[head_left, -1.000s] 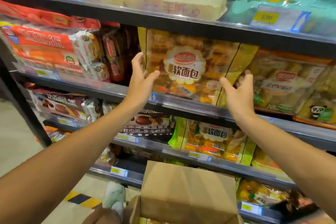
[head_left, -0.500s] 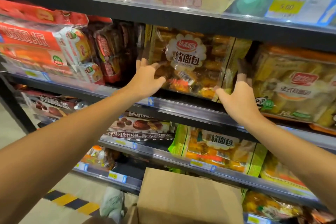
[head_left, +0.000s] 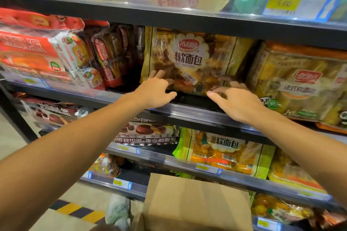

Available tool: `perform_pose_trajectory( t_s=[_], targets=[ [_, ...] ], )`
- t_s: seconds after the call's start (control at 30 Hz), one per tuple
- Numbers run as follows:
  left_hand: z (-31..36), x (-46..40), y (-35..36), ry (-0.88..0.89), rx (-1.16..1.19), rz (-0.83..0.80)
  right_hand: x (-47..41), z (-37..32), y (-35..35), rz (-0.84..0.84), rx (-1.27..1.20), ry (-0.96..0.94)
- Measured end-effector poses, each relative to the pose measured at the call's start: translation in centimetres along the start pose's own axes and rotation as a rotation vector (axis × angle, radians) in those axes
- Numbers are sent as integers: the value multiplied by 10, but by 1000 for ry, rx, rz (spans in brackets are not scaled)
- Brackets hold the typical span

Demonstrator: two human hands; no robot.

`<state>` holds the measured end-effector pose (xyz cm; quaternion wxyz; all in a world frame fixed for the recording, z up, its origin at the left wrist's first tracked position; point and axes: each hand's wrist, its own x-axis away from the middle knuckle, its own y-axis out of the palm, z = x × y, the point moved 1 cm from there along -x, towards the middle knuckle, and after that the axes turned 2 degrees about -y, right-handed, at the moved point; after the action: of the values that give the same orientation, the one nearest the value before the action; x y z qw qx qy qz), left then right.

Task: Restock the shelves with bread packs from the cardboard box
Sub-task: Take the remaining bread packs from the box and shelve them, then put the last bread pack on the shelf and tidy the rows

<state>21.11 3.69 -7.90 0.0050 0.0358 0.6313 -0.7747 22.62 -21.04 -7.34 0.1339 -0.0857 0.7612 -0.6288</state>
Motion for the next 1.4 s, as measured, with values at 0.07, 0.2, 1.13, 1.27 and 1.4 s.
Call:
perform_pose_trajectory(
  t_s=[0.07, 0.2, 1.13, 1.27, 1.4],
  targets=[
    [-7, 0, -3, 2, -42, 118, 4, -4, -1, 146, 49, -32],
    [-16, -5, -8, -19, -61, 70, -2, -10, -7, -15, 50, -17],
    [46, 179, 108, 440, -38, 299, 196, 33, 101, 119, -102, -400],
    [43, 217, 160, 426, -8, 124, 229, 45, 148, -32, -120, -325],
    [34, 241, 215, 358, 13, -117, 253, 59, 192, -228, -129, -237]
  ],
)
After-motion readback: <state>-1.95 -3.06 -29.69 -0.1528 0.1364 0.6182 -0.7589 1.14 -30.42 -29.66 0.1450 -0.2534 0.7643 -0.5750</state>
